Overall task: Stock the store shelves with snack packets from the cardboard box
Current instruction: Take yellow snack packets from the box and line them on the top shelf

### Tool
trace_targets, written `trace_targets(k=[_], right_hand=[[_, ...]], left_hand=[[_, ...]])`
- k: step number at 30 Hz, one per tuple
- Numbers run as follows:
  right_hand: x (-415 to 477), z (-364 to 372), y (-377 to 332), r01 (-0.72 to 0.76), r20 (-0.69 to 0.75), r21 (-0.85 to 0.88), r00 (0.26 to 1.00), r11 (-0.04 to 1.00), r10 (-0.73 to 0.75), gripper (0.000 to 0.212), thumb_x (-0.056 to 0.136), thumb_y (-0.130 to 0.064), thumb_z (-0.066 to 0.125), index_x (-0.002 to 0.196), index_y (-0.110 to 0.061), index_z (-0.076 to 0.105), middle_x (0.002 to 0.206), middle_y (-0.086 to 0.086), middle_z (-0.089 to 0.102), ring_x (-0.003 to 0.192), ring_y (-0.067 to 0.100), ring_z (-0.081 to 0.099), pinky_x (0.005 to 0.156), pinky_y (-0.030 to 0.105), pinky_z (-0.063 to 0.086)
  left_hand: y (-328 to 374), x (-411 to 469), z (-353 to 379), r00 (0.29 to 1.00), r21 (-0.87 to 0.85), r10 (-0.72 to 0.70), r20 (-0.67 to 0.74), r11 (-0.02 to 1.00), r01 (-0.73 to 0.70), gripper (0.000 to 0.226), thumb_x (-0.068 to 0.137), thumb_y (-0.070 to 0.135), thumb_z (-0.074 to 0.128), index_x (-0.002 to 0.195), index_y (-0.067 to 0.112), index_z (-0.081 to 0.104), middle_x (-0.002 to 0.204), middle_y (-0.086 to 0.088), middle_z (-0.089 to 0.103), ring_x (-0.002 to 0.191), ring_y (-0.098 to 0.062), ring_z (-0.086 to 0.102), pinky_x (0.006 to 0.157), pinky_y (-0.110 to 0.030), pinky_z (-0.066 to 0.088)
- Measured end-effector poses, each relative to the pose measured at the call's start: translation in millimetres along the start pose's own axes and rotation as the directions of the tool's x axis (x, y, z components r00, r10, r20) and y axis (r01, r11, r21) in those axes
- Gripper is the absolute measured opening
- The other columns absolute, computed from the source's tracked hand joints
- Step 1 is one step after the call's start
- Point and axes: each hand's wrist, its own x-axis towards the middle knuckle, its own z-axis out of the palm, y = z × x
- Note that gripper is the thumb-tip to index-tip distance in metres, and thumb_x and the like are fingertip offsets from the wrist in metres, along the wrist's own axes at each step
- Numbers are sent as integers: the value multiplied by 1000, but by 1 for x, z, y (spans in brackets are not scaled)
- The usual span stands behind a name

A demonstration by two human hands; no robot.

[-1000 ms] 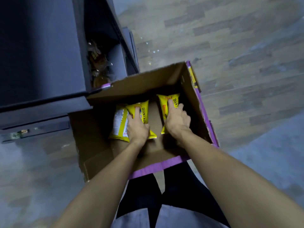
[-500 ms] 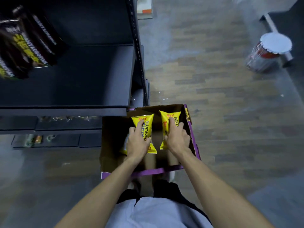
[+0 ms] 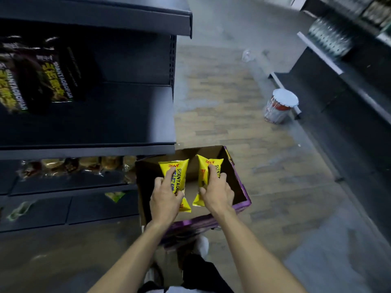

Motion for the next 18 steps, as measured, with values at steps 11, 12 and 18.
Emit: trace_targets(k=[11, 12, 18], right_hand=[[-77, -38, -27, 46, -202, 31, 979, 998, -39, 76, 88, -34, 69, 148, -33, 23, 121, 9, 47, 105, 33, 59, 80, 42, 48], [-83, -41, -29, 61, -207, 33, 977, 998, -52, 76, 88, -33, 69, 148, -32, 23, 122, 10, 46, 105, 33, 59, 81, 42, 48], [-128, -61, -52, 225, -309, 44, 930, 973, -201, 76, 88, -35, 68, 149, -39, 22, 118, 7, 47, 102, 31, 60, 76, 41, 49]], left_hand=[[14, -41, -64, 975, -29, 195, -110, 980, -199, 73, 83, 21, 69, 145, 41, 37, 107, -2, 46, 85, -27, 60, 73, -40, 54], [14, -45, -69, 971, -24, 197, -133, 979, -202, 73, 82, 20, 69, 145, 40, 37, 107, -2, 46, 84, -27, 60, 72, -40, 53], [8, -82, -113, 944, 27, 214, -251, 976, -215, 71, 83, 20, 68, 143, 42, 37, 105, 1, 46, 82, -24, 58, 68, -38, 52]])
